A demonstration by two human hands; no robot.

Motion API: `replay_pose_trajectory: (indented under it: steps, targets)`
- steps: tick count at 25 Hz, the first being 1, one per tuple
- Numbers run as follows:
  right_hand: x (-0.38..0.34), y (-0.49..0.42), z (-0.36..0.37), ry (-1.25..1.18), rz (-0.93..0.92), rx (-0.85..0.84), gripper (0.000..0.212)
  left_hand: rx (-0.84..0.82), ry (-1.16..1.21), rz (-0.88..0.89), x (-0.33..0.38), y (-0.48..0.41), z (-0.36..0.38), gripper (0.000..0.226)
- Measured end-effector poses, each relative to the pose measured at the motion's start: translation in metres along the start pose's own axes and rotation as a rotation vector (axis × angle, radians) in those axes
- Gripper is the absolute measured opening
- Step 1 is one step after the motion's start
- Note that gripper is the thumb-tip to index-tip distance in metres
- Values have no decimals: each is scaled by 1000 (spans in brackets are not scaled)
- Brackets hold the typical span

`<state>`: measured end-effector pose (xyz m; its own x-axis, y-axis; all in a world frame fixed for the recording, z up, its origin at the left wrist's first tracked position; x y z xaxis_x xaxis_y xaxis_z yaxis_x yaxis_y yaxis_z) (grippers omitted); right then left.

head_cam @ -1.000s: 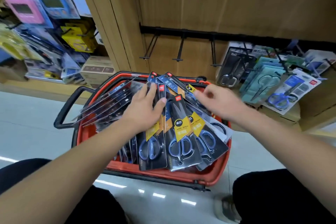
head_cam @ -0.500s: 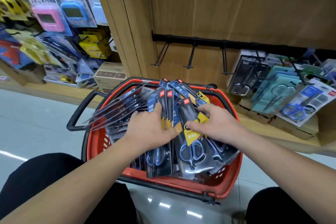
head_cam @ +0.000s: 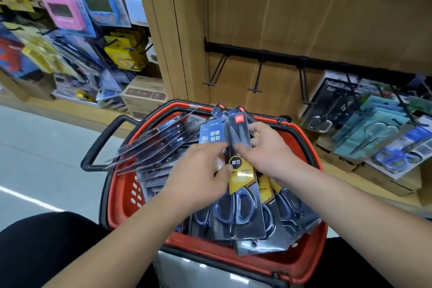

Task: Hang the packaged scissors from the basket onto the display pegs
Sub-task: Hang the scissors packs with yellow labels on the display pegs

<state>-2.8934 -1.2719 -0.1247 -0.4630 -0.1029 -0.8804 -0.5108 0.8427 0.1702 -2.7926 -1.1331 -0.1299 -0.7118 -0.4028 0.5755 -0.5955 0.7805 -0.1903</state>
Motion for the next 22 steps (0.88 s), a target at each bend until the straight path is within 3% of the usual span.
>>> replay_pose_trajectory:
  steps: [3,5,7,9,11,12,16,19,22]
  targets:
    - [7,-5,7,-73,67,4,27,-28,-409,-49,-8,-1,2,99]
    - [10,-5,5,-120,77,28,30,-130,-360,-137,-8,-2,9,111]
    - [11,-3,-1,-187,82,52,32,-102,-188,-188,-3,-9,5,115]
    - [7,2,-8,-267,76,57,32,-13,-14,-219,0,-10,-3,109]
    - [0,4,-14,-352,53,63,35,69,220,-227,7,-8,-16,69]
    - [-3,5,-17,-389,42,70,37,77,350,-243,13,-8,-20,65]
    - [-12,3,-20,-503,22,102,40,141,601,-258,13,-13,-27,68]
    - [-15,-1,-23,-548,4,138,41,89,649,-244,18,-12,-31,72]
    - [-23,0,-18,-511,-43,51,44,137,689,-247,18,-8,-31,74]
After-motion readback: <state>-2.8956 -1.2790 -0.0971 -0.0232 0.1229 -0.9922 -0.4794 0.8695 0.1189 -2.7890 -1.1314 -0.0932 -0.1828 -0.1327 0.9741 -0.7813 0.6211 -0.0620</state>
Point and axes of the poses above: each hand's wrist, its own y-axis away from the middle knuckle, its own z-axis out of the palm, x = y × z, the point moved 5 cm from there along -y, towards the middle knuckle, and after that the axes turned 13 degrees about x, right-handed, at the moved point
